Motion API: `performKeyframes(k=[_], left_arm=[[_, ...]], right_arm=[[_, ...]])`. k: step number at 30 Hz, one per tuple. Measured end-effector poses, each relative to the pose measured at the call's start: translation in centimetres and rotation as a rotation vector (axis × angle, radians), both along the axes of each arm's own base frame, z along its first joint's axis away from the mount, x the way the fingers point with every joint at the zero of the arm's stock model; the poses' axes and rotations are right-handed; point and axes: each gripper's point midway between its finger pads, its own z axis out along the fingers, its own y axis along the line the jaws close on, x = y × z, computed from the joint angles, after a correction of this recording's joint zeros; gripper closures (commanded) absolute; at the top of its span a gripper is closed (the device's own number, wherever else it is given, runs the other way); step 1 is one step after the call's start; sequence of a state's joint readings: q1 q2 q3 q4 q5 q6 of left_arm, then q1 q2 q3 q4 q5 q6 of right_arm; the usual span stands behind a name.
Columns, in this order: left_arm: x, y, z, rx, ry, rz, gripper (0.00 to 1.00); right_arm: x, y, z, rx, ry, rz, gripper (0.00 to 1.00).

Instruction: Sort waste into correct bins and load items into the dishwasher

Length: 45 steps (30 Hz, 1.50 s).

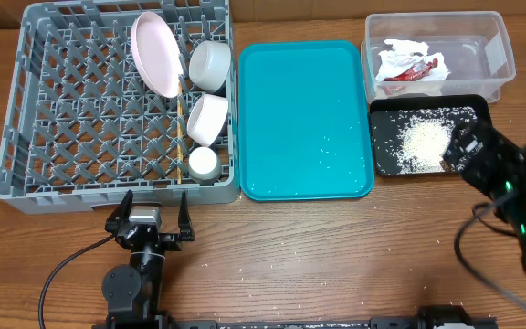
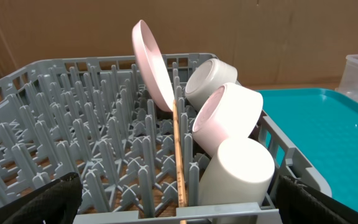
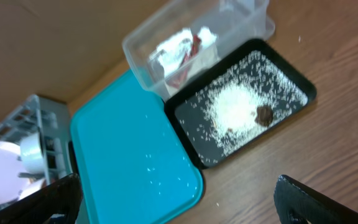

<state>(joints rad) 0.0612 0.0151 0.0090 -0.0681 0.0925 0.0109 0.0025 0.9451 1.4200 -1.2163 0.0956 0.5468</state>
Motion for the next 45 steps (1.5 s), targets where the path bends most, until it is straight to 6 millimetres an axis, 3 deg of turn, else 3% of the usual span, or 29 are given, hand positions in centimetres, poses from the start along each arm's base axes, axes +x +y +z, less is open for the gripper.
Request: performKeyframes(k=[4,8,11,17,22,29,33,45], left_arm=[[0.0,0.0,0.0,0.000,-0.001,0.000,0.00],[0.0,0.0,0.0,0.000,0.000,0.001,0.00],[0.0,0.1,0.0,0.000,0.000,0.003,0.00],[0.0,0.1,0.0,0.000,0.000,0.004,0.00],[0.0,0.1,0.0,0.000,0.001,0.004,0.00],[0.0,0.1,0.0,0.001,0.000,0.007,0.00],[0.0,0.1,0.0,0.001,0.000,0.007,0.00],[0.0,0.1,0.0,0.001,0.000,0.007,0.00]], right_arm=[[-0.7,-0.3,2.3,-0.024,-0.168,-0.003,0.00],[0.8,0.2,4.3,-0.101,-0.393,0.067,0.00],[2.1,1.2,3.1,-0.165,-0.495,0.155,0.00],[3.1,2.6,-1.8,-0.229,-0.649,0.251,0.00],[2.2,3.5,-5.9,-0.249,-0.752,0.293,0.00],[0.7,4.0,-9.7,-0.265,-0.839,0.307,0.00],[0.4,4.0,-10.5,-0.268,-0.853,0.307,0.00],[-0.4,4.0,-10.6,-0.278,-0.903,0.302,0.00]])
